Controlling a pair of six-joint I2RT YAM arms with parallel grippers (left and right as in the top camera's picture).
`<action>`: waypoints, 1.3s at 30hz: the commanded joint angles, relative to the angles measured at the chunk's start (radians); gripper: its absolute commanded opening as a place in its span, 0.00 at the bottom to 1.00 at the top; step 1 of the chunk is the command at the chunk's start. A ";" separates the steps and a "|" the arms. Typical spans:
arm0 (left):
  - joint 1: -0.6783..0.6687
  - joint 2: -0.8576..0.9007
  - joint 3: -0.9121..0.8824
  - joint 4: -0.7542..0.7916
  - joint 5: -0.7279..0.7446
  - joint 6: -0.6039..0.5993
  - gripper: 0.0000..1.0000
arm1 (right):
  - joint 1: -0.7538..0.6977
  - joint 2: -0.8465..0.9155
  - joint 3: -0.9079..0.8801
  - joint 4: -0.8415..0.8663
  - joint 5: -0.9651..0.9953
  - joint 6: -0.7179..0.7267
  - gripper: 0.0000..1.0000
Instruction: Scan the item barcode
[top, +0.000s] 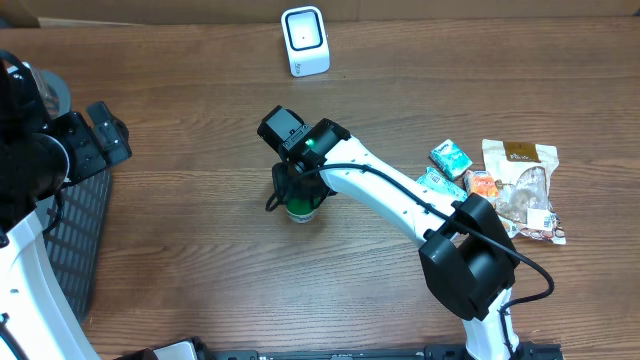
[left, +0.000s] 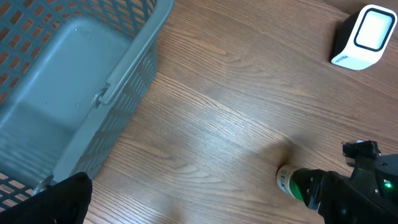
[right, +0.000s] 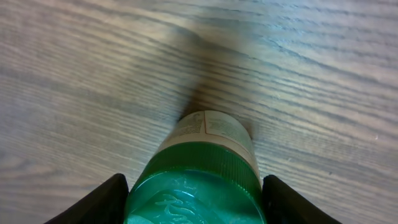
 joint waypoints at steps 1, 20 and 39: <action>0.003 0.003 0.006 0.001 0.004 0.019 1.00 | -0.013 0.001 0.011 -0.027 0.014 -0.272 0.63; 0.003 0.003 0.006 0.001 0.004 0.019 1.00 | -0.013 -0.007 0.067 -0.134 0.011 -1.085 0.82; 0.003 0.003 0.006 0.001 0.004 0.019 1.00 | -0.097 -0.064 0.288 -0.468 0.038 -0.266 1.00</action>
